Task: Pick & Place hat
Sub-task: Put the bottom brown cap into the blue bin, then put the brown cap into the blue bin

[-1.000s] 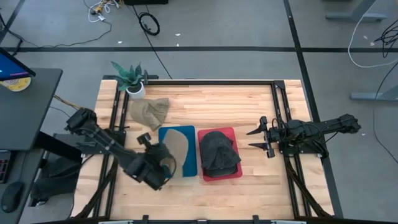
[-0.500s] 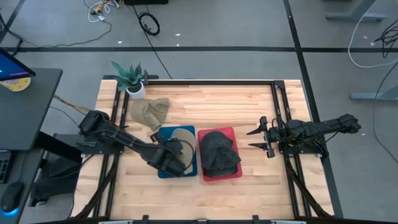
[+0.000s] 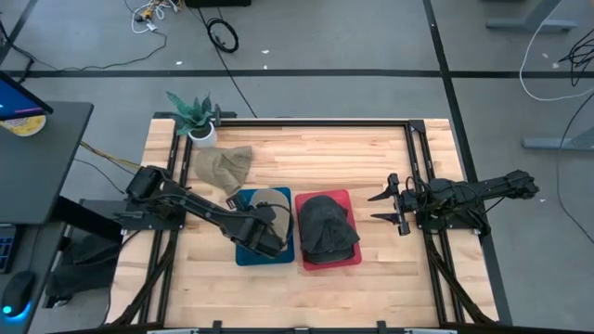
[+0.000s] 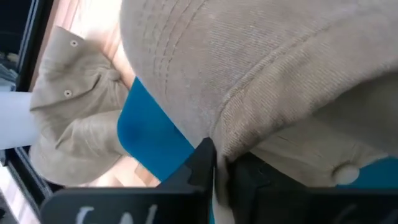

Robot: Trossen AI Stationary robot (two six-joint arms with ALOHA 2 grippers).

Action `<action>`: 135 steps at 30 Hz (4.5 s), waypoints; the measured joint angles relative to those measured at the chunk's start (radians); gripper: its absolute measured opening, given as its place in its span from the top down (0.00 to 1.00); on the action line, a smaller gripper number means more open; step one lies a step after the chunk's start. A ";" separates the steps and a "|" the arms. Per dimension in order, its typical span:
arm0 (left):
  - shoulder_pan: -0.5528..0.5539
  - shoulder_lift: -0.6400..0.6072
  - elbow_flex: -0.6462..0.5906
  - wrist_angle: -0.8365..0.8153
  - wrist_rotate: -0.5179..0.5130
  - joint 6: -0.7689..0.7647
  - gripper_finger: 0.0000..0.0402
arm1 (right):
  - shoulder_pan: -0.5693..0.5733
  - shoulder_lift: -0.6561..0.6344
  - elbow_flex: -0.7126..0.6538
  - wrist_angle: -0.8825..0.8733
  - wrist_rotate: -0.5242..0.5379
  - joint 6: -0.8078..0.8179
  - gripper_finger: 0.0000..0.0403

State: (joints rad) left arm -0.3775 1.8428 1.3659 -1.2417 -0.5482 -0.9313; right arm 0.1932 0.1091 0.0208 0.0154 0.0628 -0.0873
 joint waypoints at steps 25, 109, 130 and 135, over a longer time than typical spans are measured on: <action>-0.007 -0.012 0.000 -0.279 -0.271 -0.142 0.58 | 0.000 0.000 0.000 0.000 0.000 0.000 0.44; 0.751 -0.552 -0.781 0.678 -0.043 0.427 0.99 | 0.000 0.001 0.000 0.006 0.000 0.000 0.44; 0.213 -0.745 -0.506 0.537 -0.135 0.571 0.99 | 0.000 0.001 0.000 0.006 0.000 0.000 0.44; 0.062 -0.731 -0.487 0.637 0.009 0.664 0.99 | 0.000 0.001 0.000 0.006 0.000 0.000 0.44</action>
State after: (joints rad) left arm -0.3150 1.1116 0.8791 -0.6045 -0.5396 -0.2674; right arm 0.1932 0.1097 0.0208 0.0212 0.0628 -0.0875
